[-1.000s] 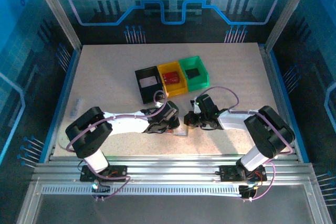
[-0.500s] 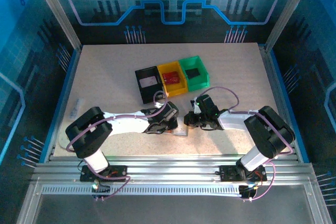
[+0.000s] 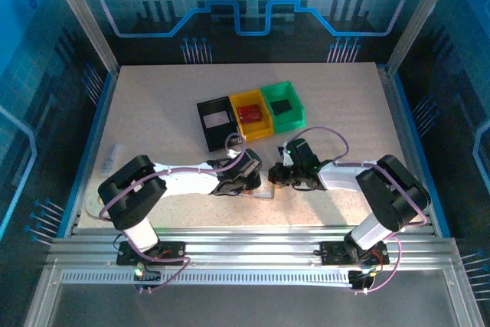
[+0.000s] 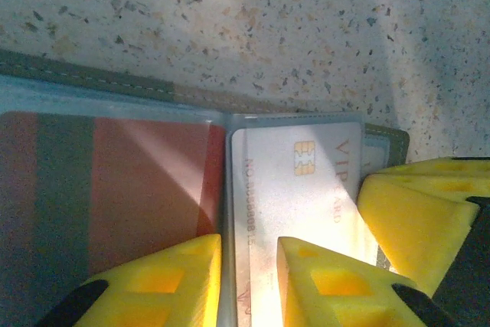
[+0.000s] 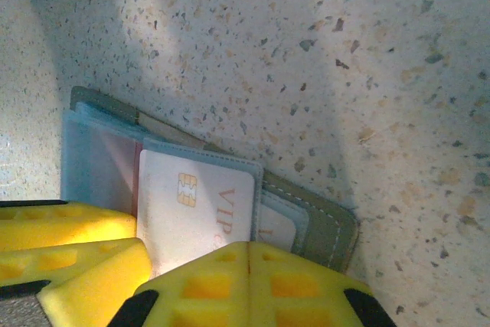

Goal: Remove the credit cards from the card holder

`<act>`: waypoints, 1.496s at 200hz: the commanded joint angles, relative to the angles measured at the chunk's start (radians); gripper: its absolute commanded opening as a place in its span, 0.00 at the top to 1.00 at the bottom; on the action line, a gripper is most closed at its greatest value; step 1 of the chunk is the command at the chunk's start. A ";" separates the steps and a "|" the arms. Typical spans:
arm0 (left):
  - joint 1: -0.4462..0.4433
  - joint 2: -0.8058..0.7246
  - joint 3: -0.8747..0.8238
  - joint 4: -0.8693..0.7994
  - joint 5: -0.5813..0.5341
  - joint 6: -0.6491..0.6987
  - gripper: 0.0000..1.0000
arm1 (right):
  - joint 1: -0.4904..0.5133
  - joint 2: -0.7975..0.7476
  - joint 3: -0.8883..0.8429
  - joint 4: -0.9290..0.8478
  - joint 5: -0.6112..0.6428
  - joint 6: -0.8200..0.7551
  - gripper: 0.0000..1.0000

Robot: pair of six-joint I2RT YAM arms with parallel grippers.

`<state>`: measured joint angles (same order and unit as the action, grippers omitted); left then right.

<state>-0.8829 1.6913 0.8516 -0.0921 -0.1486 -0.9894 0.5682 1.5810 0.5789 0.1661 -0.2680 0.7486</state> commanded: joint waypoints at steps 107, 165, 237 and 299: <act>-0.009 -0.014 -0.042 0.093 0.014 -0.023 0.82 | 0.025 0.066 -0.049 -0.081 0.017 0.022 1.00; -0.008 -0.035 -0.092 0.190 0.016 -0.049 0.86 | 0.042 0.091 -0.050 -0.058 0.013 0.035 1.00; -0.009 -0.081 -0.148 0.295 0.004 -0.054 0.85 | 0.055 0.103 -0.048 -0.052 0.016 0.040 1.00; -0.008 -0.122 -0.205 0.365 -0.024 -0.074 0.87 | 0.070 0.108 -0.050 -0.051 0.014 0.046 1.00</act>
<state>-0.8818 1.6146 0.6601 0.1707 -0.1719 -1.0500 0.5896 1.6169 0.5709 0.2581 -0.2695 0.7864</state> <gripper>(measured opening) 0.139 0.041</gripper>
